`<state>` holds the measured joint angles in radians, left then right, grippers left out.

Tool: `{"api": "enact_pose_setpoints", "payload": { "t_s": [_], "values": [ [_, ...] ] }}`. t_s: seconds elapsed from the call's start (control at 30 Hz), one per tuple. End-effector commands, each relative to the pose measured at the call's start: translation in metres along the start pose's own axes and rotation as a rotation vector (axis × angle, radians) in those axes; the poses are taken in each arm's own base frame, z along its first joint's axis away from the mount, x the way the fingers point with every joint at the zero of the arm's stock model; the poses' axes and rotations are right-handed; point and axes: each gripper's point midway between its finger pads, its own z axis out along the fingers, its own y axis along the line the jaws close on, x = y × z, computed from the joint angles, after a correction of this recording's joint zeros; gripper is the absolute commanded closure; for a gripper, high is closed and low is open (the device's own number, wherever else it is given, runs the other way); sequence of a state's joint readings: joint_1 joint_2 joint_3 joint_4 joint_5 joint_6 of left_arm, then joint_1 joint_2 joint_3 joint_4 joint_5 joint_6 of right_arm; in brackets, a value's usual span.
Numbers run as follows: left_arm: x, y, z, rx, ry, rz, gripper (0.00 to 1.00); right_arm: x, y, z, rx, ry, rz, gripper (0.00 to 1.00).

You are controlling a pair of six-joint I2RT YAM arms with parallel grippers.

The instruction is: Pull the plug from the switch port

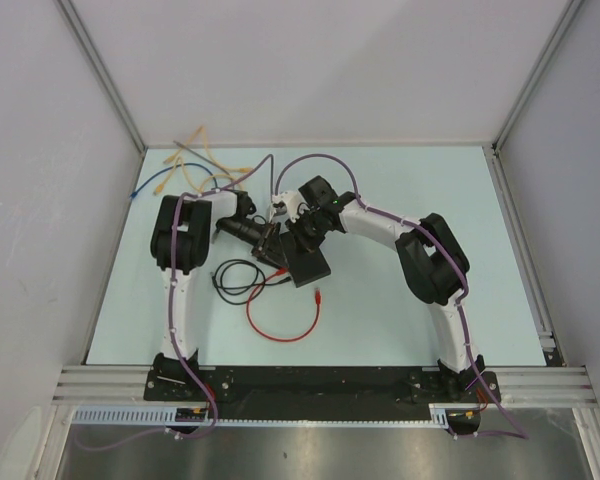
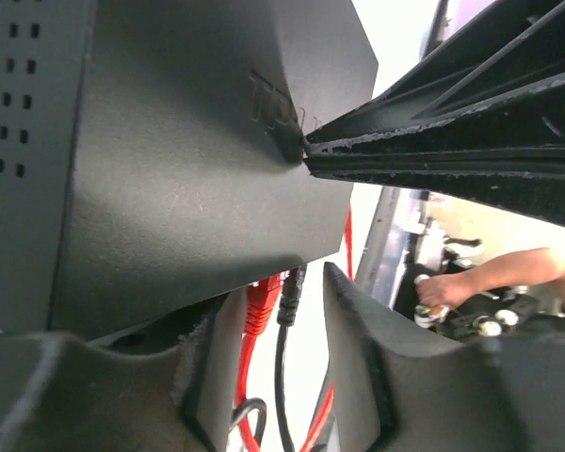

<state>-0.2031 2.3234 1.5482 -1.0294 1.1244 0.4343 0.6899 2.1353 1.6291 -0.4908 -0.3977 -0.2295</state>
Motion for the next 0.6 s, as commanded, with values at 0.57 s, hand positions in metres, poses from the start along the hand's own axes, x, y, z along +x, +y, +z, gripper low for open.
{"api": "enact_pose_setpoints", "payload": {
  "t_s": [0.57],
  "values": [
    [-0.001, 0.0, 0.006, -0.03, 0.017, 0.293, 0.64, 0.025, -0.012, 0.01, 0.041, 0.071, 0.02, 0.99]
  ]
}}
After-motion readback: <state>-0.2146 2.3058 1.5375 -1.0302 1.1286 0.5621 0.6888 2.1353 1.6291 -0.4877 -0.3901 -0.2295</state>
